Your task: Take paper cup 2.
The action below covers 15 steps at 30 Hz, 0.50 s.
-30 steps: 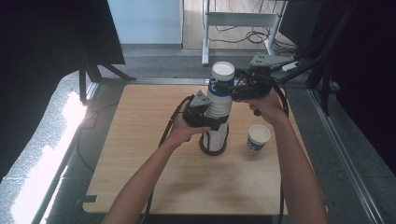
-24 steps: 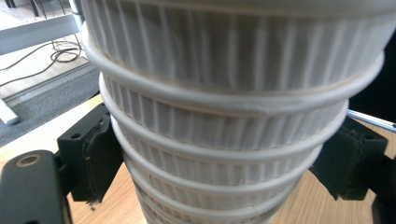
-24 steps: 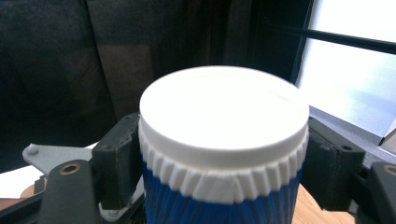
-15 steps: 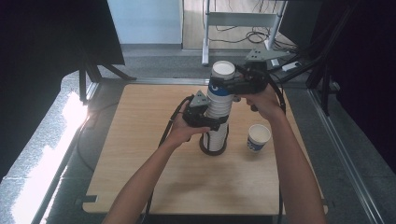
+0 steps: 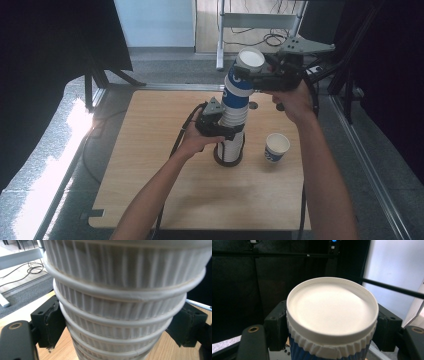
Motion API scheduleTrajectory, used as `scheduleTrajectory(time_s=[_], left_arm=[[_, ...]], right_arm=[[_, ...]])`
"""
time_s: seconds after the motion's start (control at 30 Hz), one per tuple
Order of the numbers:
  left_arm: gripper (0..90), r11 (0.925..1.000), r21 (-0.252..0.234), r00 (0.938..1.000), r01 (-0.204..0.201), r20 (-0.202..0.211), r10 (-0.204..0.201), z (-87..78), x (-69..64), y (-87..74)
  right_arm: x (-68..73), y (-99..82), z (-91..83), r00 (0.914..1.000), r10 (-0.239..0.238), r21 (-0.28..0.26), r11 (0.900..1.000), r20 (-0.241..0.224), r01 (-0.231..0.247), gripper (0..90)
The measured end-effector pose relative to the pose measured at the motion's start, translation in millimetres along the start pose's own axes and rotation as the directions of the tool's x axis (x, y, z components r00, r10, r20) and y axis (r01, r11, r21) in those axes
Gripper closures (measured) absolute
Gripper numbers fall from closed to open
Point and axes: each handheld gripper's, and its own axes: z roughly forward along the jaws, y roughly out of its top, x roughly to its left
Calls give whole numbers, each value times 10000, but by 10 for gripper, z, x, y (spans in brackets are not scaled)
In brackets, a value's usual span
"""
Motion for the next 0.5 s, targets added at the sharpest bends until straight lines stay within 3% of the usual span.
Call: scheduleTrajectory(time_s=[0.3,0.5], left_arm=[[133,10000,27,10000,52,-77,-52,-7,-14,-1],[108,9999,158,9980,14,-634,-4,-8,-76,23]], right_arm=[[138,86,-354,9996,-236,-392,9989,167,243,277],[240,-18,-616,9993,-321,-510,9982,166,329,277]])
